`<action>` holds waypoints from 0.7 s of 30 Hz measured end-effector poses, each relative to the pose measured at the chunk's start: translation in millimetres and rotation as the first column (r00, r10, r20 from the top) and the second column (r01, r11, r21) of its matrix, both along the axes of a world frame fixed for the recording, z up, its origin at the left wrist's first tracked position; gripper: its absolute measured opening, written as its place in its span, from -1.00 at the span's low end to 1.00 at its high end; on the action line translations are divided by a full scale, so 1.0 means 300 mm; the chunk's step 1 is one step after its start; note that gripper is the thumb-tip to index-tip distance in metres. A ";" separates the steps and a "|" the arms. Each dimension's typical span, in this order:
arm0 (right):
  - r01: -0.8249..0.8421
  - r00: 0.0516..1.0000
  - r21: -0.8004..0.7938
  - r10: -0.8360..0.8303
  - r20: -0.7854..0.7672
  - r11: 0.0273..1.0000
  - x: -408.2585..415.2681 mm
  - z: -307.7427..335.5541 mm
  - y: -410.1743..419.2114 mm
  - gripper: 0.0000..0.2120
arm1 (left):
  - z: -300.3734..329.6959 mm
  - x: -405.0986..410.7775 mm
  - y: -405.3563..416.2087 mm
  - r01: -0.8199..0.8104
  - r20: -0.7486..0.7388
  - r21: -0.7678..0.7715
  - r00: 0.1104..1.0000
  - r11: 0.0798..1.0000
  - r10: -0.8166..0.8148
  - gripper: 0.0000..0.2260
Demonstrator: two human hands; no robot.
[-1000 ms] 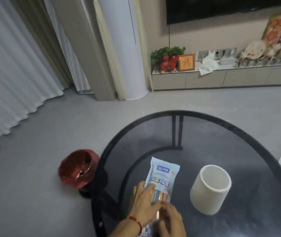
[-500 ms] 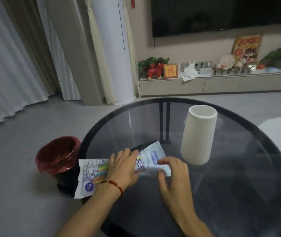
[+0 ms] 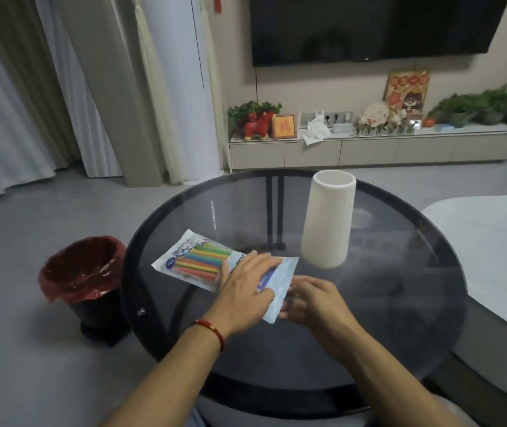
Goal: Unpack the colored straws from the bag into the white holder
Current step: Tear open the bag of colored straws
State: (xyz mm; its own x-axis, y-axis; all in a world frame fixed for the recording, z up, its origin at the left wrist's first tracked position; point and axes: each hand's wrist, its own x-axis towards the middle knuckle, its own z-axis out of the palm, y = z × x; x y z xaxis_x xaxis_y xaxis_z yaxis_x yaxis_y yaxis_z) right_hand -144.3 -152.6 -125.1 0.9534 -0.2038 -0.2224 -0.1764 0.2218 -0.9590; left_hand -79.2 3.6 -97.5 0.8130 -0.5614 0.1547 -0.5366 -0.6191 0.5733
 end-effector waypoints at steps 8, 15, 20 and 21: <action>0.063 0.995 0.410 -0.090 0.048 0.910 0.010 -0.022 0.035 -0.80 | -0.020 -0.015 -0.038 -0.091 0.135 -0.177 0.984 0.980 0.115 -0.63; -0.005 0.994 0.651 -0.065 0.084 0.759 0.017 -0.034 0.055 -0.74 | -0.008 -0.029 -0.047 -0.126 0.148 -0.344 0.971 0.931 0.187 -0.70; -0.048 0.995 0.688 -0.029 0.100 0.724 0.013 -0.038 0.054 -0.71 | -0.005 -0.035 -0.048 -0.123 0.169 -0.367 0.966 0.922 0.196 -0.70; -0.057 0.994 0.686 -0.023 0.107 0.725 0.011 -0.037 0.054 -0.71 | -0.007 -0.036 -0.049 -0.123 0.171 -0.370 0.965 0.921 0.198 -0.70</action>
